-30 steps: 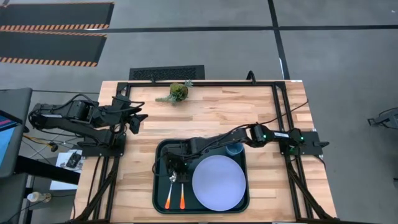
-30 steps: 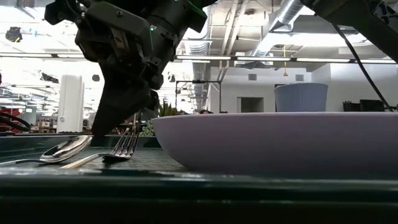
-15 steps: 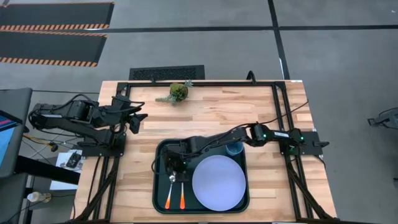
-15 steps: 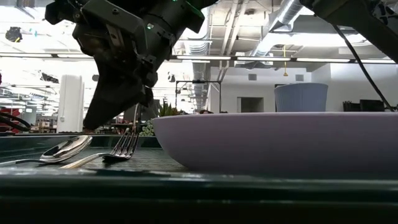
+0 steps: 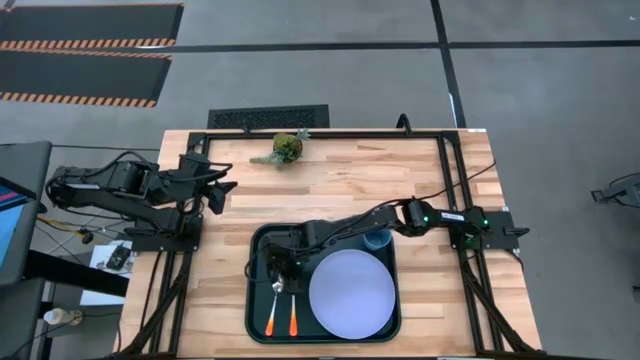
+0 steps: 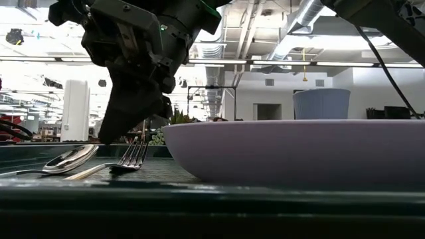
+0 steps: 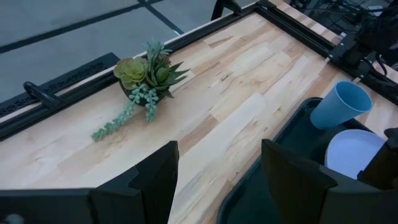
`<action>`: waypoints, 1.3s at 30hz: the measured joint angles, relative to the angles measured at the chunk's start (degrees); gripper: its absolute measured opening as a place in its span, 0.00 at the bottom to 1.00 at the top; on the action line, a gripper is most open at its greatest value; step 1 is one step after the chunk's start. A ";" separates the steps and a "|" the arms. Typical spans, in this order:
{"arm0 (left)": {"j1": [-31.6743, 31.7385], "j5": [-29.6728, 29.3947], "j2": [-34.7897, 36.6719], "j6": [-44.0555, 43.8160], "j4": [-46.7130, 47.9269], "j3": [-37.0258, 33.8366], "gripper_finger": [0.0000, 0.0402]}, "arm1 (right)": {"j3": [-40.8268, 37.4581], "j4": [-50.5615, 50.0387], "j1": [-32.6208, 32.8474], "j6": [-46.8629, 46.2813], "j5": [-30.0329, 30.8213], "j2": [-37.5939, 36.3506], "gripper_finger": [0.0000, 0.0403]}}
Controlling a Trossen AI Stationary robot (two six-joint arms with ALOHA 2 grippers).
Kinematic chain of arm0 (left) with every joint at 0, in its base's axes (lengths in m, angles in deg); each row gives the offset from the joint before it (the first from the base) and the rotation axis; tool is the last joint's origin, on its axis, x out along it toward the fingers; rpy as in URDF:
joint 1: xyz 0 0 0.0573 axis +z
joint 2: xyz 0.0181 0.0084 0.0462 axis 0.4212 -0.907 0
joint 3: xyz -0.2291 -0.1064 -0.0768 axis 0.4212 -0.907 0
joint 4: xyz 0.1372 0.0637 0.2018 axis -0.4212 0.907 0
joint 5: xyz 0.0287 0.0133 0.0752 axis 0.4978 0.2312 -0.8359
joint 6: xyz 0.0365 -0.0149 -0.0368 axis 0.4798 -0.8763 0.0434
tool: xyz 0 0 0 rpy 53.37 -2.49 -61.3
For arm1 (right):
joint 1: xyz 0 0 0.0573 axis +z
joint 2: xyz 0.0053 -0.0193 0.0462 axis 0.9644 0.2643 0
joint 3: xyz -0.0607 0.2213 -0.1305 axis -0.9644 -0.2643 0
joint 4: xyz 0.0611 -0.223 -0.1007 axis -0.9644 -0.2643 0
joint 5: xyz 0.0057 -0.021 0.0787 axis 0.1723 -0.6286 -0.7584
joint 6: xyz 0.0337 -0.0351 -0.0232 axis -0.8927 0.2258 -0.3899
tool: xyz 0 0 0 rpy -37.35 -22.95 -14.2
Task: Pick and place plate/cup/fork/spoon on tray
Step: Put the orange fork on the black tray to the left of the fork
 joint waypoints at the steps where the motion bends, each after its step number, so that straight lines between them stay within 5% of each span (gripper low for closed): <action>1: 0.00 0.16 0.00 -0.01 -0.01 0.00 0.53 | 0.00 0.34 0.00 -0.02 0.00 0.06 0.02; 23: 0.00 1.47 0.02 -0.48 -0.18 -0.15 0.53 | 0.57 -1.94 -0.98 -3.04 -1.82 0.13 0.04; 28: 0.00 3.16 -0.38 -7.06 -0.76 -5.89 0.51 | 0.59 -3.68 -1.06 -1.87 -2.54 -0.42 0.03; 33: -1.05 12.68 -2.24 -18.03 -1.82 -12.95 0.39 | 0.52 -13.54 -2.62 -0.38 0.28 -8.64 0.01; 39: -9.51 17.84 -6.48 -26.65 -14.71 -18.32 0.06 | 0.84 -28.88 -2.31 0.30 14.96 -25.22 0.03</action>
